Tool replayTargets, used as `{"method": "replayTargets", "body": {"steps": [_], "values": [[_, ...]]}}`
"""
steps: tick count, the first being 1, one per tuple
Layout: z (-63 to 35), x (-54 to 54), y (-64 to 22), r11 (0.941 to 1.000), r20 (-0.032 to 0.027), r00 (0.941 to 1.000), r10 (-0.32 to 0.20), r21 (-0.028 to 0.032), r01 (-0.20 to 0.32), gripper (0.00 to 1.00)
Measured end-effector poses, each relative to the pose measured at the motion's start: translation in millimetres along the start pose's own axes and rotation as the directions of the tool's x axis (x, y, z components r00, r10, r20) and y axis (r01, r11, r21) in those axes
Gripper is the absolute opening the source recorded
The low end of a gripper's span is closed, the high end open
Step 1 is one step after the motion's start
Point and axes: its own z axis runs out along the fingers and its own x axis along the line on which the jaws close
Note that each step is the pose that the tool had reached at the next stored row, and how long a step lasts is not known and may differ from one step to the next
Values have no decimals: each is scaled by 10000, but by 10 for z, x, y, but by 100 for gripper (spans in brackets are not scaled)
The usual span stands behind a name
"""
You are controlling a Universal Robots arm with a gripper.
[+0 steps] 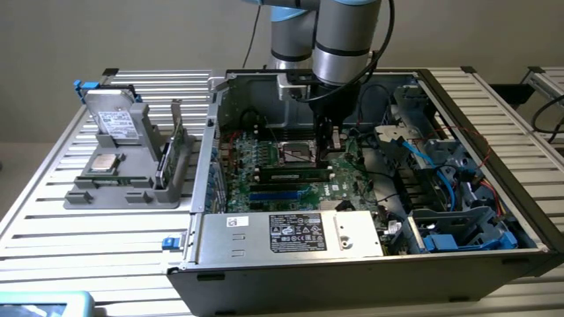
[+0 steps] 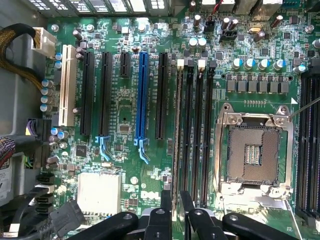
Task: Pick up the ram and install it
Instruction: 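Press down the ram until it locks into place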
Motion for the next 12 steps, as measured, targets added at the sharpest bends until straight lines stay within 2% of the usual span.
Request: {"method": "replayTargets", "body": {"steps": [1,2,7,8,9,12], "values": [[0,0,0,10000,-1,10000,0,0,0,20],[0,0,0,10000,-1,10000,0,0,0,13],[0,0,4,10000,-3,10000,1,5,-1,11],[2,0,22,10000,-8,10000,5,50,-4,11],[7,-2,43,9999,-20,10000,11,122,-11,11],[20,-4,82,9993,-53,10000,36,383,-34,11]]}}
